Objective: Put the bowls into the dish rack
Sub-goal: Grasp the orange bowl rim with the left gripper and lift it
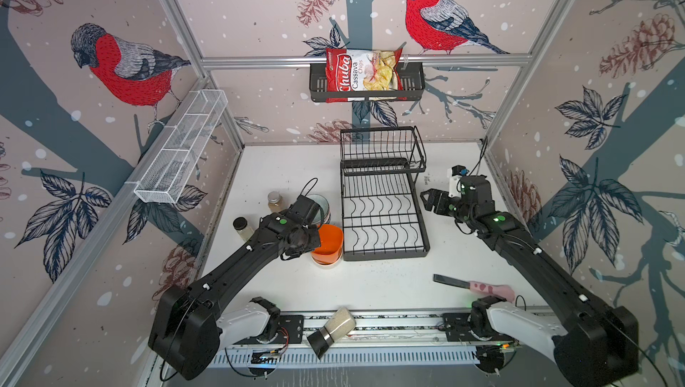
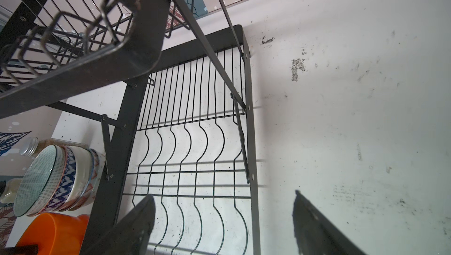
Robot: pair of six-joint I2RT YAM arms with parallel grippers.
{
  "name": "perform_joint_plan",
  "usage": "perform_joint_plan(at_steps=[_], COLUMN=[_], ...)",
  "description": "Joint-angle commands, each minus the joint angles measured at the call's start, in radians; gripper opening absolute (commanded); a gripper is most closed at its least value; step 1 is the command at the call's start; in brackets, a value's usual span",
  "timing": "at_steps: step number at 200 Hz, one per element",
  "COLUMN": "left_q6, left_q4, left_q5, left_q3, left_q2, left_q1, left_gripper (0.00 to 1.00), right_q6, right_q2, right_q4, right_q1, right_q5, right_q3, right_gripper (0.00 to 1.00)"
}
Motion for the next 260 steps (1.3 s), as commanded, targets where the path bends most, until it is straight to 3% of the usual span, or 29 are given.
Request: perform_joint_plan(at_steps=[1,17,85,145,209,260], left_q6=[0.009,0.013,0.059,0.111,0.113,0.067], left_q4=[0.024,0.025,0.055,0.17,0.25,0.437], left_q5=[0.016,0.018,0.06,0.219,0.243,0.276], left_q3=[-0.001,-0.002,-0.004,-0.017,0.009,-0.01], left_q2=[-0.014,-0.021,-0.045,-0.1,-0.078,-0.063], left_q1=[0.001,0.0,0.001,-0.013,-0.089,-0.101], left_gripper=[0.08,0.0,0.0,0.0,0.0,0.0], right_q6=[0.005,0.005,0.008,0.011,0.013,0.042], right_q2=[-0.006,-0.005,0.004,0.022,0.031,0.006], right_q4=[0.028,0.031,0.027,0.04,0.055,0.115], right_q1=[0.001,0.002,0.003,0.003,0.002,-0.016], right_q5=[-0.012,-0.013,-0.023,-0.066,-0.153,-0.328], right_q3=[0.0,0.0,0.0,-0.002,0.003,-0.023], right_gripper=[0.88,0.88,0.88,0.9,0.93,0.99])
